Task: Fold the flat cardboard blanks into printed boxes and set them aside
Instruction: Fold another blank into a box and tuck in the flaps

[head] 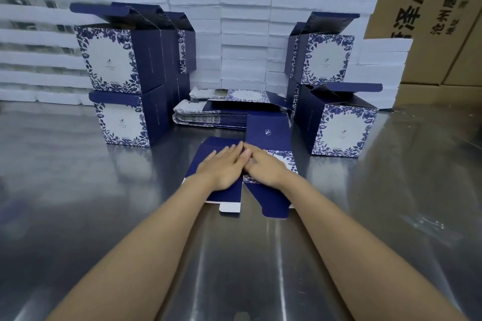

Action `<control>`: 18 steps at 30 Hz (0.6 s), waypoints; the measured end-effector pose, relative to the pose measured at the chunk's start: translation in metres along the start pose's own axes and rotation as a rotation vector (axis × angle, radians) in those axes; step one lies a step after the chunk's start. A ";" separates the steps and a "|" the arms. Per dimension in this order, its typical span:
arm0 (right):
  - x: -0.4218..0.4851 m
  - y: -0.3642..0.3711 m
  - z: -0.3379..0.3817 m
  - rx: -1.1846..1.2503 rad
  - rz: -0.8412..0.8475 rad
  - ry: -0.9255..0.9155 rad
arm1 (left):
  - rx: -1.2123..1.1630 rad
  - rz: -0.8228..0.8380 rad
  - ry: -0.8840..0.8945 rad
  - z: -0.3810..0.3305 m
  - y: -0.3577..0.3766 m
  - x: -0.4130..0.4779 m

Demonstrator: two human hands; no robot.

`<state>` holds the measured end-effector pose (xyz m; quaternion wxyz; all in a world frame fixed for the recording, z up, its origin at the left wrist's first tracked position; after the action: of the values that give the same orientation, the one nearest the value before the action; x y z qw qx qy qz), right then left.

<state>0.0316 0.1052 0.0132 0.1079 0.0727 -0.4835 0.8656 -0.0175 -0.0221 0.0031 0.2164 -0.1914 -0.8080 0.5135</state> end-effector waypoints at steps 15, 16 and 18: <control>-0.009 -0.039 -0.038 0.620 -0.645 0.283 | -0.530 -0.595 -0.366 0.046 -0.040 -0.001; -0.010 -0.040 -0.037 0.725 -0.662 0.286 | -0.684 -0.602 -0.414 0.049 -0.044 0.000; -0.009 -0.041 -0.035 0.906 -0.695 0.303 | -0.995 -0.547 -0.469 0.051 -0.051 0.000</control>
<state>0.0506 0.1553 0.0264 0.4112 0.1409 0.0075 0.9006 -0.0500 -0.0801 0.0304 0.0418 0.0630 -0.9967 0.0292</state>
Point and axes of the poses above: each hand's wrist, its own x-axis towards the middle knuckle, its own y-axis out of the palm, z = x × y, the point moved 1 cm from there along x, towards the middle knuckle, and after that the axes turned 11 degrees about -z, right-handed, at the moved point
